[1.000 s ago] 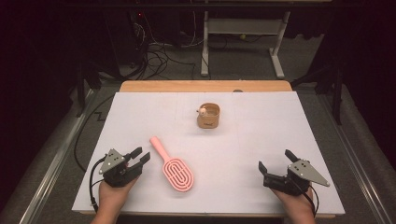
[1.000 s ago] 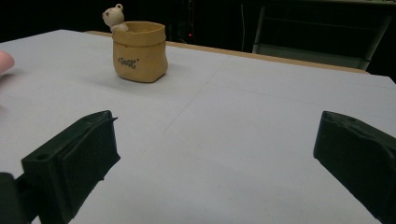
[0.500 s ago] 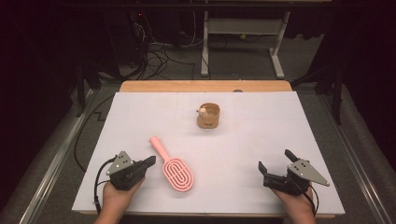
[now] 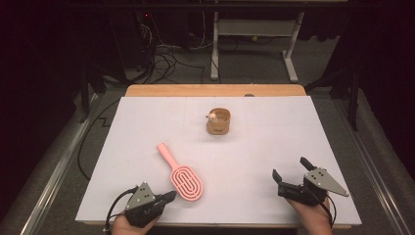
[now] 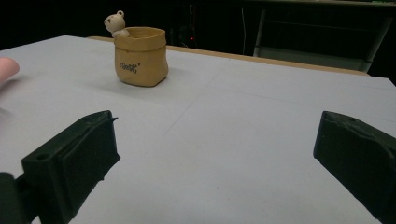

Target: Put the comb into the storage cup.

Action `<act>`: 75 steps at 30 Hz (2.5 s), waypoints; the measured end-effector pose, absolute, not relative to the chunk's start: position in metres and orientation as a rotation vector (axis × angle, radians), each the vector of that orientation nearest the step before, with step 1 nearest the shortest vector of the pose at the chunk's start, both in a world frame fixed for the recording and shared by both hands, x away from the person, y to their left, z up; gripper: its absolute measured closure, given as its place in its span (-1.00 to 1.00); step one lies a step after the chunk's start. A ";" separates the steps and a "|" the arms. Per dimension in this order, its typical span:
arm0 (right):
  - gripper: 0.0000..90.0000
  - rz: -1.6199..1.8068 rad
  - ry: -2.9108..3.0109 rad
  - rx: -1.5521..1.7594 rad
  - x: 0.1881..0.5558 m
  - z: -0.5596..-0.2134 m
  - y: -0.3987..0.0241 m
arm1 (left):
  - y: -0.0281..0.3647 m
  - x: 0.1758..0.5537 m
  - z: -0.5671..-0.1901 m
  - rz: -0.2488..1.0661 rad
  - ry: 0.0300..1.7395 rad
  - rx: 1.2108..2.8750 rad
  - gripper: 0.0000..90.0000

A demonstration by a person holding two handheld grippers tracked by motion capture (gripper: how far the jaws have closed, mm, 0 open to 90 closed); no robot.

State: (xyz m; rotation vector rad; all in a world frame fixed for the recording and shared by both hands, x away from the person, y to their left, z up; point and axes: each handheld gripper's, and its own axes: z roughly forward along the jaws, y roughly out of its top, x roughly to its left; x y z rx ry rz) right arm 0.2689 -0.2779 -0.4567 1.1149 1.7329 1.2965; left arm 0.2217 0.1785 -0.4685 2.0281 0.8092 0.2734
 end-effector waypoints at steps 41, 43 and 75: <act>-1.00 1.308 1.714 1.131 0.269 -0.455 -0.284 | 0.100 0.296 -0.461 0.340 0.885 1.990 0.97; -1.00 1.311 1.713 1.133 0.269 -0.455 -0.284 | 0.097 0.300 -0.460 0.350 0.903 1.995 0.97; -1.00 1.317 1.703 1.145 0.268 -0.455 -0.286 | 0.095 0.306 -0.472 0.340 0.962 1.970 0.97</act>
